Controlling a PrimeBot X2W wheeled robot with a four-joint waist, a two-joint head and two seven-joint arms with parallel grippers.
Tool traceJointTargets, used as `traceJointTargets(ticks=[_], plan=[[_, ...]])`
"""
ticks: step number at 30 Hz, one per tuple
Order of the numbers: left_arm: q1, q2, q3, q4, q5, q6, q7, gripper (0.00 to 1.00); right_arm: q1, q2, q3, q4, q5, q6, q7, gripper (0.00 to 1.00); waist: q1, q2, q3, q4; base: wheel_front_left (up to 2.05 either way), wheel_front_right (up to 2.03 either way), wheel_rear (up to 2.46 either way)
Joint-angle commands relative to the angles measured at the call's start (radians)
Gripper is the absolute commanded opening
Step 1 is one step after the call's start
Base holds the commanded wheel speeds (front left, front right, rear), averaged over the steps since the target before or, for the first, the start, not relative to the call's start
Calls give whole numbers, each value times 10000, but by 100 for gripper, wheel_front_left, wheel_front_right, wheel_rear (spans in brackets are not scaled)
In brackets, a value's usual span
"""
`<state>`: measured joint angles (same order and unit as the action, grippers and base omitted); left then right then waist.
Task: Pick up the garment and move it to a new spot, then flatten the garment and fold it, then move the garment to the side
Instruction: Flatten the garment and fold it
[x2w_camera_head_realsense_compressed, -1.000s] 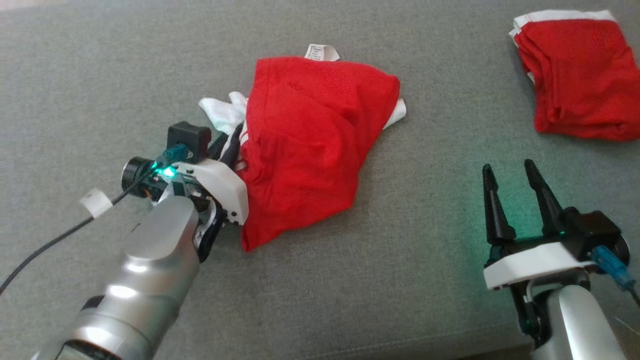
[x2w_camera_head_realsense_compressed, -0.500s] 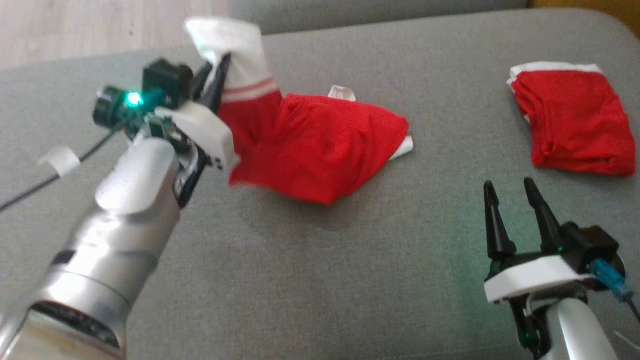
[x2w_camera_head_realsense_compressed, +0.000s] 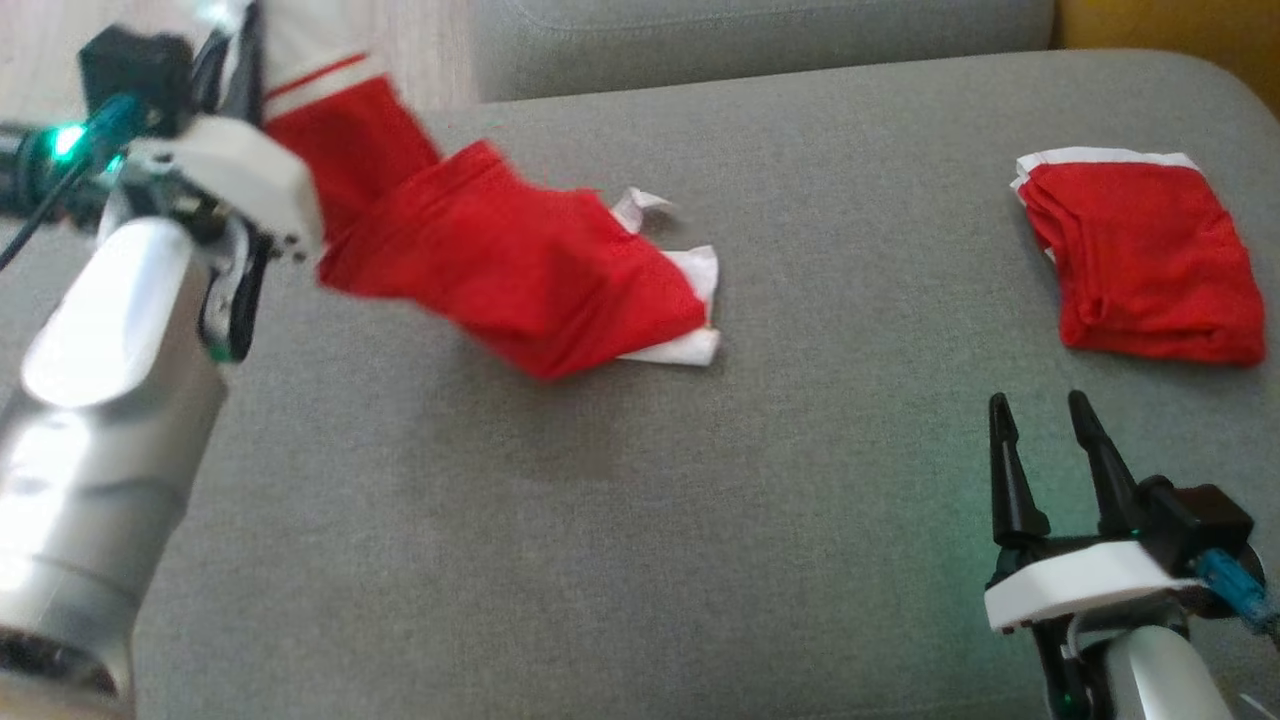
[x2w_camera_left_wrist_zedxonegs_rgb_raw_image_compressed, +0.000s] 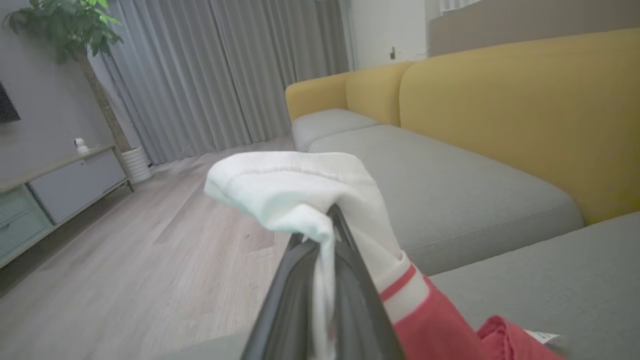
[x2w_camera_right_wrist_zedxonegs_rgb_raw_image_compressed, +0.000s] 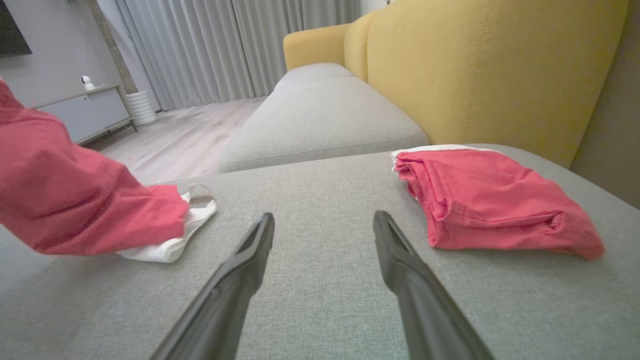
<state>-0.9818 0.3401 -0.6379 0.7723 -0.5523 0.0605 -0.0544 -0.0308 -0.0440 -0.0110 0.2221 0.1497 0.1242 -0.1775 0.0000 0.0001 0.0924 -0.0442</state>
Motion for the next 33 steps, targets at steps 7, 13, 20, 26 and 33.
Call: traceJointTargets(ticks=[7,13,20,26,33], plan=[[1539,974,793,51,-788,450,547,0,-368,-62,226,-188,104,65,-163,100,0,-1,325,-46,0,0,0],[2392,981,1108,430,-1340,444,336,100,-450,-62,240,-135,18,65,-150,100,0,-1,348,48,0,0,0],[2528,1043,1172,214,-1388,349,-222,100,-291,-62,229,-141,-62,65,-79,100,0,-1,-58,477,0,0,0],[3347,759,976,-541,-1466,170,-692,100,-37,-62,264,-173,-33,65,-35,100,0,-1,-355,763,0,0,0],[4676,-54,611,-1209,-1772,389,-573,100,39,-62,312,-456,-141,65,121,100,0,-1,-121,807,0,0,0]])
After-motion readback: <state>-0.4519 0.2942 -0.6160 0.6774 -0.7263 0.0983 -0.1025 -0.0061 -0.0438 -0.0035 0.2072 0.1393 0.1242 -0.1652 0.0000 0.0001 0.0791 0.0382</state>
